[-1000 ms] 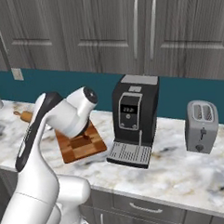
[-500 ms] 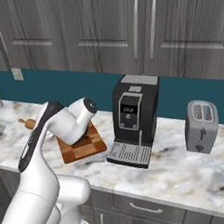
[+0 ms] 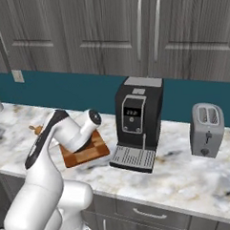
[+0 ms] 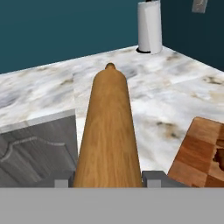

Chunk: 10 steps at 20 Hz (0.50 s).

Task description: Open the cabinet, retrieve the rolling pin, and place it next to the meat on the cutting board to prepare for tenderizing.

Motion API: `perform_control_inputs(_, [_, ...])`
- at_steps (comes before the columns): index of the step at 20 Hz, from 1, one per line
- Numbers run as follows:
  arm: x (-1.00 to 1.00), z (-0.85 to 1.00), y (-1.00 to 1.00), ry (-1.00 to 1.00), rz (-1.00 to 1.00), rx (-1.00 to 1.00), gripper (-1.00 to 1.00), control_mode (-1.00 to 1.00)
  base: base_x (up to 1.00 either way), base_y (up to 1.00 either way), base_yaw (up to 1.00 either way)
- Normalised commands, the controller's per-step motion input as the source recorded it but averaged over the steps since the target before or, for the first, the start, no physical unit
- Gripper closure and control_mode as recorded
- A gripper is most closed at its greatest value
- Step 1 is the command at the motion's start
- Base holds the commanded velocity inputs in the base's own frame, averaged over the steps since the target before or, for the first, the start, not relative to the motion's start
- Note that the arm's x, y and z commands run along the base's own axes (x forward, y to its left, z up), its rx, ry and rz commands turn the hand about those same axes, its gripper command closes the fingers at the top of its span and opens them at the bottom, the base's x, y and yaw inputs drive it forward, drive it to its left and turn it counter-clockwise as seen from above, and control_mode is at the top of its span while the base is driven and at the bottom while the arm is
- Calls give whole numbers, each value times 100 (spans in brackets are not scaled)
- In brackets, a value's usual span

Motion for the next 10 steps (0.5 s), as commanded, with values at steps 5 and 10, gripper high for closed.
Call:
perform_control_inputs(5, [42, -38, 0, 7, -7, 0, 100, -100, 0, 0, 0])
perform_control_inputs(10, [36, -43, 0, 4, -6, 0, 100, -100, 0, 0, 0])
